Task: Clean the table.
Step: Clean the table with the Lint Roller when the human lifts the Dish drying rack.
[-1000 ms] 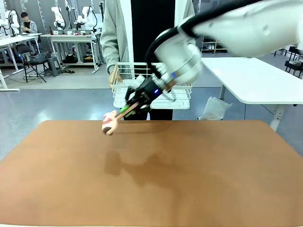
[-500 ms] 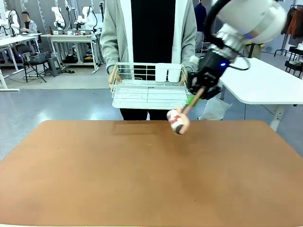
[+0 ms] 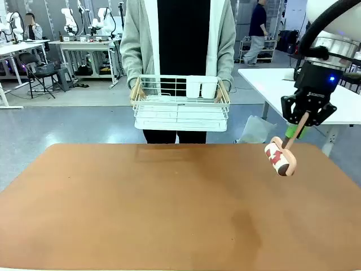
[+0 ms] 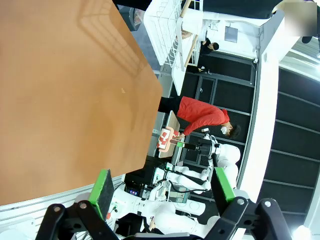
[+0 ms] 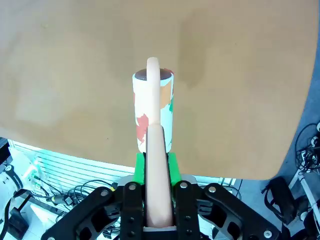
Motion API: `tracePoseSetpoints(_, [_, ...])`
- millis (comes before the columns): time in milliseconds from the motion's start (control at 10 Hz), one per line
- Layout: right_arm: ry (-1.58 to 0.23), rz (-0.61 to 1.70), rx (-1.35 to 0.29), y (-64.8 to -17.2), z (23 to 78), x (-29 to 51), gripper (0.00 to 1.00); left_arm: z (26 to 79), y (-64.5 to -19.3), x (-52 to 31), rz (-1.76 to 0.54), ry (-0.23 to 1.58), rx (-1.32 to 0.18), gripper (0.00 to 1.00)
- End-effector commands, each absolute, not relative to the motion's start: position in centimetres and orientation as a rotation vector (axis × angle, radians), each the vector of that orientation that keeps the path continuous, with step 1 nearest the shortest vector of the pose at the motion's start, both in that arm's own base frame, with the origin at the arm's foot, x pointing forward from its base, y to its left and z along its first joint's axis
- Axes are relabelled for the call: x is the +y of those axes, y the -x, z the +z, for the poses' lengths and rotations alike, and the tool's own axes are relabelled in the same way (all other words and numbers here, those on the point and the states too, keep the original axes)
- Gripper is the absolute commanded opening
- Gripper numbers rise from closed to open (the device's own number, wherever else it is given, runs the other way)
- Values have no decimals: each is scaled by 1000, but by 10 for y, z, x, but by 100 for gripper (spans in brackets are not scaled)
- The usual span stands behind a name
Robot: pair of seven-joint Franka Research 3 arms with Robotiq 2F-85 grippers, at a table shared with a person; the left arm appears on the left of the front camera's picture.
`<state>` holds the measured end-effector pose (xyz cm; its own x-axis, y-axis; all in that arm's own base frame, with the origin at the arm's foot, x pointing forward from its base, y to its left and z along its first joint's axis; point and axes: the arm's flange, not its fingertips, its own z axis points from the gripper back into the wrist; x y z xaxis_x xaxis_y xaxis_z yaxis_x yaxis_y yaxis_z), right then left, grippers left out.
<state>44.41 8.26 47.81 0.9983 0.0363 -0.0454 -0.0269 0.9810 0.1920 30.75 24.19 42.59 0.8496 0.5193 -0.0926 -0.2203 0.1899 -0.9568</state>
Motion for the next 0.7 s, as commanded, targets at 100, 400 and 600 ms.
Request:
tracePoseSetpoints(100, [-197, 51, 51, -449, 482, 88, 21, 428, -306, 244, 520, 1300, -289, 100])
tracePoseSetpoints(400, [-197, 51, 51, -449, 482, 88, 21, 428, -306, 244, 520, 1300, -289, 100])
tracePoseSetpoints(600, [-197, 51, 51, -449, 482, 88, 21, 428, -306, 244, 520, 1300, -289, 100])
